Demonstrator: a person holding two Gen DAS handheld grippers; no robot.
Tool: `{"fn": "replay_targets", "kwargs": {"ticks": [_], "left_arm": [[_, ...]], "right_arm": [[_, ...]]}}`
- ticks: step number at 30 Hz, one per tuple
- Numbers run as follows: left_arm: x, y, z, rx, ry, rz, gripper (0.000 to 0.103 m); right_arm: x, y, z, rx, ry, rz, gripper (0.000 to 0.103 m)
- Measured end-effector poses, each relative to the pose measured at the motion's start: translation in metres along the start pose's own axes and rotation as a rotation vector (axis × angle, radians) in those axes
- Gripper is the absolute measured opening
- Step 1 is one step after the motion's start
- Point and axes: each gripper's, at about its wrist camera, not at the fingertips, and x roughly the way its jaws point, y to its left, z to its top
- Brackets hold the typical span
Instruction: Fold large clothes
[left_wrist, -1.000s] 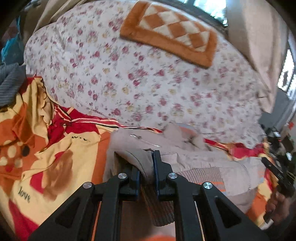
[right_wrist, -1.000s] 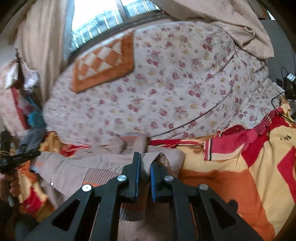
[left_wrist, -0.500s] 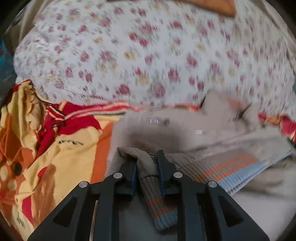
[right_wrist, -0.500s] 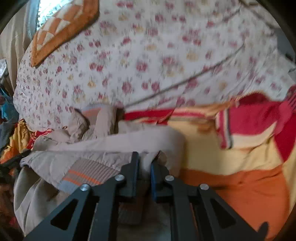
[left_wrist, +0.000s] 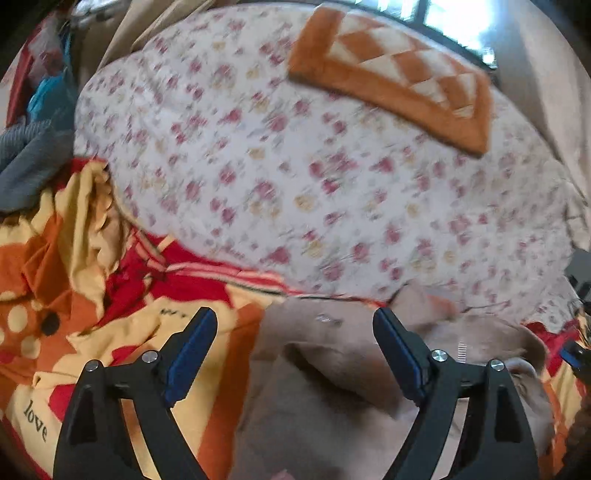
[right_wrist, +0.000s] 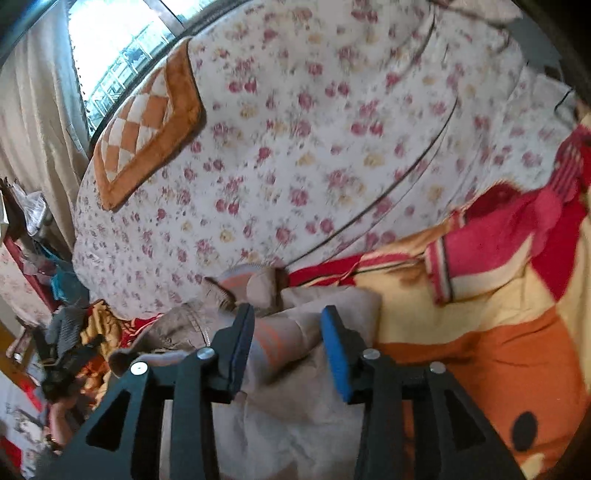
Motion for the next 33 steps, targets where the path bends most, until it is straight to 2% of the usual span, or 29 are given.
{"fn": "replay_targets", "kwargs": {"ticks": [1, 3, 4, 5, 7, 10, 13, 17, 19, 22, 25, 27, 29, 31, 33], "left_arm": [[-0.004, -0.007, -0.001, 0.021, -0.011, -0.02, 0.077], [-0.005, -0.025, -0.004, 0.078, -0.011, -0.049, 0.076], [0.0, -0.034, -0.008, 0.109, 0.015, -0.079, 0.07], [0.004, -0.041, -0.011, 0.133, 0.041, -0.103, 0.057], [0.015, -0.056, -0.018, 0.186, 0.103, -0.133, 0.048], [0.035, -0.071, -0.03, 0.252, 0.186, -0.106, 0.039], [0.055, -0.071, -0.038, 0.26, 0.24, -0.063, 0.038], [0.095, -0.044, -0.049, 0.197, 0.359, 0.051, 0.038], [0.103, -0.03, -0.051, 0.154, 0.367, 0.05, 0.038], [0.096, -0.023, -0.049, 0.126, 0.343, 0.04, 0.038], [0.08, -0.019, -0.043, 0.119, 0.304, 0.049, 0.038], [0.064, -0.008, -0.039, 0.104, 0.269, 0.072, 0.038], [0.048, 0.004, -0.038, 0.07, 0.263, 0.081, 0.038], [0.029, 0.019, -0.037, 0.046, 0.249, 0.097, 0.038], [0.006, 0.034, -0.037, 0.028, 0.233, 0.11, 0.038]], "right_arm": [[0.001, 0.005, 0.001, -0.029, 0.003, -0.006, 0.039], [0.003, 0.019, -0.001, -0.109, 0.013, -0.016, 0.024], [0.007, 0.024, -0.002, -0.137, 0.029, -0.02, 0.017], [0.012, 0.029, -0.006, -0.164, 0.059, -0.015, 0.015], [0.021, 0.037, -0.009, -0.194, 0.105, -0.011, 0.012], [0.035, 0.041, -0.013, -0.214, 0.145, -0.022, 0.012], [0.045, 0.039, -0.016, -0.207, 0.186, -0.017, 0.012], [0.084, 0.02, -0.024, -0.183, 0.299, -0.081, 0.012], [0.101, 0.003, -0.031, -0.166, 0.339, -0.144, 0.012], [0.102, -0.012, -0.03, -0.121, 0.309, -0.121, 0.011], [0.072, -0.009, -0.018, -0.122, 0.227, -0.109, 0.012], [0.04, -0.01, -0.012, -0.108, 0.153, -0.103, 0.019], [0.008, -0.018, -0.01, -0.078, 0.101, -0.114, 0.036], [-0.012, -0.03, -0.012, -0.035, 0.082, -0.137, 0.042], [-0.033, -0.045, -0.02, 0.032, 0.094, -0.136, 0.042]]}}
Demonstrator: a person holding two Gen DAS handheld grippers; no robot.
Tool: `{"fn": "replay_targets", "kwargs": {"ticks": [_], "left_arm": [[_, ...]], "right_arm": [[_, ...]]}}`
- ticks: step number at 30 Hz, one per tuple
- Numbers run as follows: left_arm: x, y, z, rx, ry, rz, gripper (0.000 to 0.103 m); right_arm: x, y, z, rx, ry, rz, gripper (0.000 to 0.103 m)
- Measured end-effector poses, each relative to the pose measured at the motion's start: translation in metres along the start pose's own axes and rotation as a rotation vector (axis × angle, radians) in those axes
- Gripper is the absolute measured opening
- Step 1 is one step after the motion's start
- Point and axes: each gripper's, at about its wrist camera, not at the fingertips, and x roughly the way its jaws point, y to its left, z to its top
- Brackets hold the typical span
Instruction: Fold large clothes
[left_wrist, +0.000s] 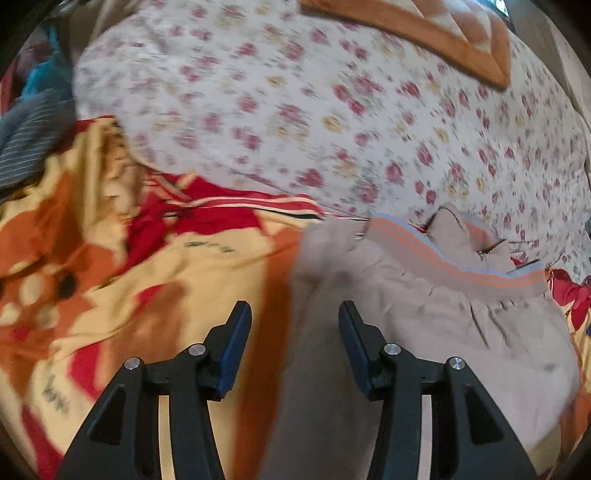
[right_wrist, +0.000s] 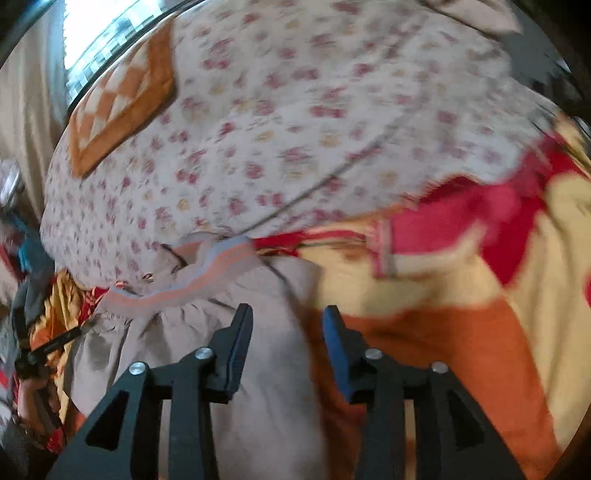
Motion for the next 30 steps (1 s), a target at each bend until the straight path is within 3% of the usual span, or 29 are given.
{"fn": "replay_targets", "kwargs": {"ticks": [6, 11, 15, 16, 17, 21, 27, 28, 30], "left_arm": [[-0.043, 0.043, -0.035, -0.109, 0.003, -0.05, 0.038], [-0.053, 0.036, -0.076, -0.121, 0.069, -0.105, 0.047], [-0.037, 0.017, -0.103, -0.108, 0.179, -0.106, 0.051], [-0.034, 0.013, -0.106, -0.099, 0.186, -0.103, 0.057], [-0.034, 0.008, -0.107, -0.079, 0.172, -0.102, 0.064], [-0.027, 0.005, -0.101, -0.119, 0.134, -0.139, 0.071], [-0.012, 0.012, -0.08, -0.226, 0.047, -0.216, 0.07], [-0.011, 0.012, -0.075, -0.231, 0.035, -0.229, 0.065], [-0.008, 0.011, -0.069, -0.221, 0.021, -0.264, 0.042]], "right_arm": [[-0.035, -0.031, -0.057, 0.152, 0.083, 0.12, 0.048], [-0.035, -0.039, -0.104, 0.211, 0.175, 0.19, 0.048], [-0.02, -0.038, -0.107, 0.194, 0.2, 0.184, 0.048], [-0.016, -0.038, -0.106, 0.212, 0.197, 0.196, 0.048], [-0.012, -0.039, -0.104, 0.235, 0.196, 0.21, 0.048], [0.003, -0.035, -0.098, 0.281, 0.174, 0.286, 0.05], [0.02, -0.023, -0.087, 0.286, 0.098, 0.316, 0.05], [0.02, -0.021, -0.085, 0.283, 0.081, 0.317, 0.047], [0.025, -0.015, -0.081, 0.268, 0.076, 0.323, 0.031]]}}
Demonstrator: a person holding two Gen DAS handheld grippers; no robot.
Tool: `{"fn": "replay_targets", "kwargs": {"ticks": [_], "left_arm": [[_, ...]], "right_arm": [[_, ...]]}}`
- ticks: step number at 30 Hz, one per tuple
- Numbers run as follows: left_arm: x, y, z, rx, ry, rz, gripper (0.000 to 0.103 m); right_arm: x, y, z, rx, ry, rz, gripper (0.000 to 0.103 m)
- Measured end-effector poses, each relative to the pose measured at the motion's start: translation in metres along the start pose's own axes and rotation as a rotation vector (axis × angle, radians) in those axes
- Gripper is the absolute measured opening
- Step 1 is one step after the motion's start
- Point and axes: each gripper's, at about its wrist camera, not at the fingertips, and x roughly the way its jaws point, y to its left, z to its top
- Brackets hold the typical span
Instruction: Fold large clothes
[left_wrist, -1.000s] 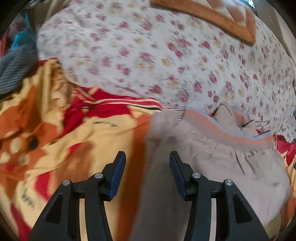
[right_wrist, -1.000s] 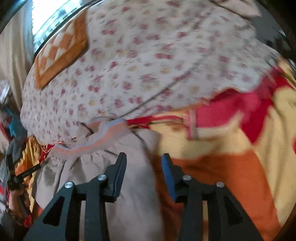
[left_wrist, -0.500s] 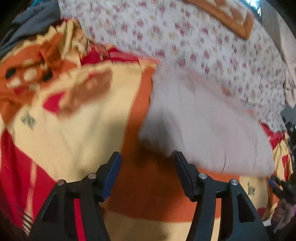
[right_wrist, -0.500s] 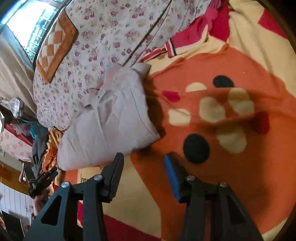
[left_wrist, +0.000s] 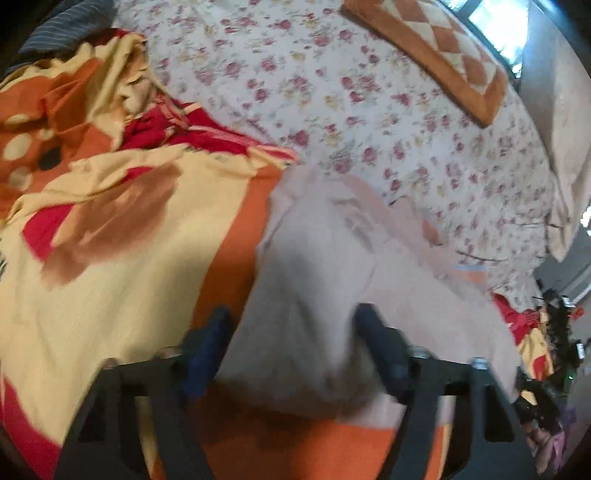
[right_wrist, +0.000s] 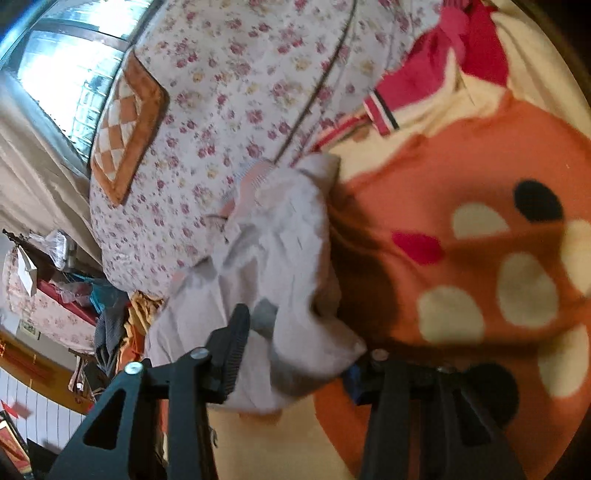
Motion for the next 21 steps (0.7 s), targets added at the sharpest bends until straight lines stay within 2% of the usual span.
{"fn": "replay_targets", "kwargs": {"ticks": [1, 2, 3, 5, 8, 13, 16, 19, 21], "left_arm": [[0.003, 0.0, 0.001, 0.014, 0.005, 0.012, 0.023], [0.006, 0.0, 0.001, 0.024, 0.015, 0.021, 0.004], [0.006, -0.001, -0.001, 0.032, 0.019, 0.028, 0.0], [-0.001, -0.01, -0.005, 0.084, 0.009, 0.051, 0.0], [-0.024, -0.026, -0.012, 0.161, 0.02, 0.053, 0.0], [-0.066, -0.036, -0.042, 0.134, 0.079, 0.004, 0.0], [-0.085, -0.039, -0.066, 0.119, 0.104, 0.005, 0.0], [-0.085, -0.037, -0.082, 0.127, 0.114, 0.08, 0.0], [-0.088, -0.03, -0.079, 0.084, 0.093, 0.108, 0.0]], "right_arm": [[0.002, 0.002, 0.001, -0.025, 0.0, -0.028, 0.017], [0.004, 0.004, 0.002, -0.038, -0.002, -0.048, 0.011], [0.003, 0.005, 0.003, -0.038, -0.006, -0.049, 0.007], [-0.008, 0.011, 0.006, -0.069, -0.041, -0.058, 0.005], [-0.038, 0.02, 0.006, -0.086, -0.092, -0.016, 0.003], [-0.091, 0.025, -0.007, -0.126, -0.106, 0.012, 0.003], [-0.117, 0.011, -0.027, -0.094, -0.072, 0.004, 0.003], [-0.121, -0.009, -0.039, -0.031, -0.003, -0.036, 0.008], [-0.127, -0.018, -0.035, 0.002, -0.023, -0.07, 0.013]]}}
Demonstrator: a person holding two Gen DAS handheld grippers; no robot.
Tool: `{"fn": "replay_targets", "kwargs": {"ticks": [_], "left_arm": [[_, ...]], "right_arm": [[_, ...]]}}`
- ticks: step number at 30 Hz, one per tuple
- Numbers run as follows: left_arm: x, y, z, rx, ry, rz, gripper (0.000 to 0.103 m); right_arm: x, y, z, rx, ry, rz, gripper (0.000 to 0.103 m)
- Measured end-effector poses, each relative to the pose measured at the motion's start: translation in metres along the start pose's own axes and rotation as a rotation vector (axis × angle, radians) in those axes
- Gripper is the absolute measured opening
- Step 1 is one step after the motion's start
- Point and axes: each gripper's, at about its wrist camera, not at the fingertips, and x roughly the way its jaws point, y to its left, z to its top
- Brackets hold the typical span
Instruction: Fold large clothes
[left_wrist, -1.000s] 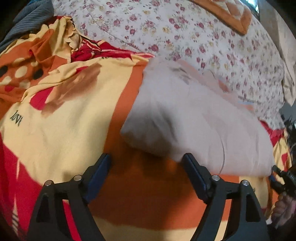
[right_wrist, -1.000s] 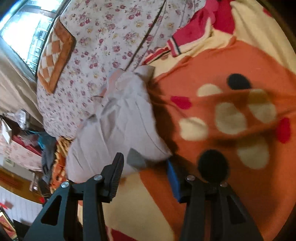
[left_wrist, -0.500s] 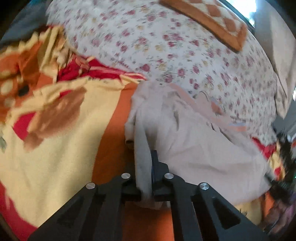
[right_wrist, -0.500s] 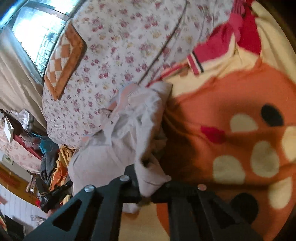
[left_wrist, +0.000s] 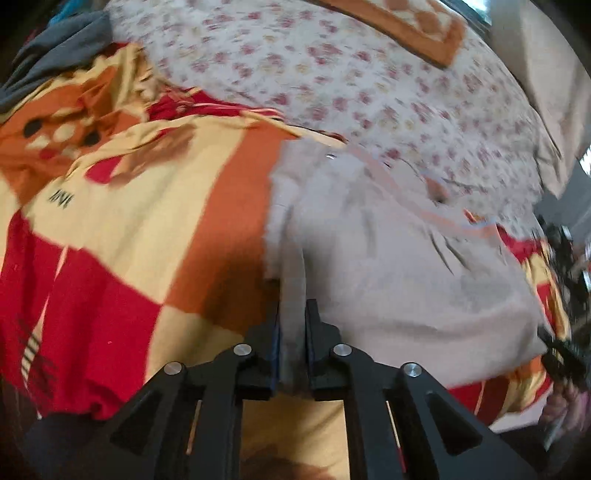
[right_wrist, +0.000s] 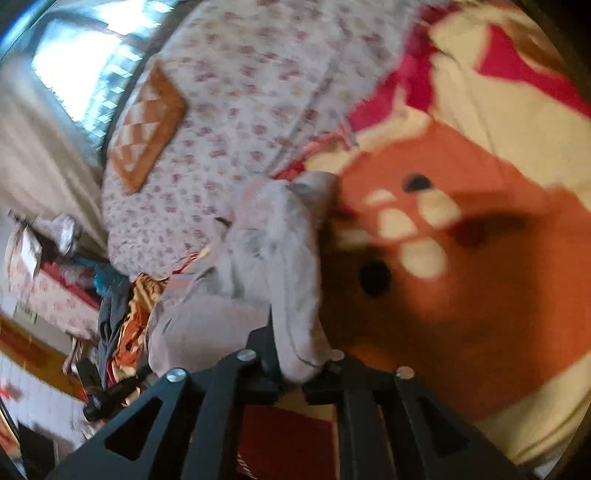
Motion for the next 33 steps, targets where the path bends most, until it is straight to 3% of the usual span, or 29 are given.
{"fn": "replay_targets", "kwargs": {"ticks": [4, 6, 7, 10, 12, 15, 16, 19, 23, 25, 29, 31, 33], "left_arm": [[-0.037, 0.009, 0.016, -0.031, -0.175, 0.097, 0.001], [-0.044, 0.0, 0.025, -0.014, -0.209, 0.063, 0.001], [-0.042, -0.011, 0.027, 0.017, -0.211, 0.04, 0.001], [-0.02, -0.059, 0.026, 0.153, -0.176, -0.05, 0.001], [0.009, -0.083, 0.016, 0.216, -0.102, -0.086, 0.001], [0.056, -0.084, -0.002, 0.272, -0.031, 0.052, 0.0], [0.063, -0.078, -0.006, 0.272, -0.04, 0.048, 0.0], [0.061, -0.083, -0.011, 0.348, -0.094, 0.087, 0.0], [0.051, -0.081, -0.005, 0.279, -0.066, 0.081, 0.0], [0.036, -0.088, 0.008, 0.228, -0.045, 0.067, 0.0], [0.011, -0.119, 0.045, 0.239, -0.129, 0.034, 0.004], [0.018, -0.135, 0.071, 0.239, -0.162, 0.039, 0.011], [0.041, -0.143, 0.091, 0.222, -0.148, 0.022, 0.015]], "right_arm": [[-0.032, 0.003, 0.011, 0.006, -0.189, -0.089, 0.018], [-0.039, 0.029, 0.012, -0.122, -0.266, -0.147, 0.018], [-0.034, 0.053, 0.007, -0.257, -0.276, -0.165, 0.018], [0.009, 0.102, -0.022, -0.559, -0.167, -0.193, 0.018], [0.037, 0.106, -0.034, -0.627, -0.086, -0.246, 0.017], [0.079, 0.08, -0.032, -0.571, 0.053, -0.362, 0.016], [0.086, 0.07, -0.027, -0.532, 0.068, -0.362, 0.009], [0.093, 0.063, -0.016, -0.528, 0.055, -0.361, 0.009], [0.088, 0.055, -0.005, -0.403, 0.11, -0.352, 0.011], [0.069, 0.064, 0.0, -0.398, 0.056, -0.341, 0.011], [0.055, 0.108, 0.03, -0.468, -0.097, -0.311, 0.013], [0.065, 0.12, 0.046, -0.475, -0.099, -0.303, 0.013], [0.091, 0.131, 0.062, -0.493, -0.094, -0.312, 0.013]]}}
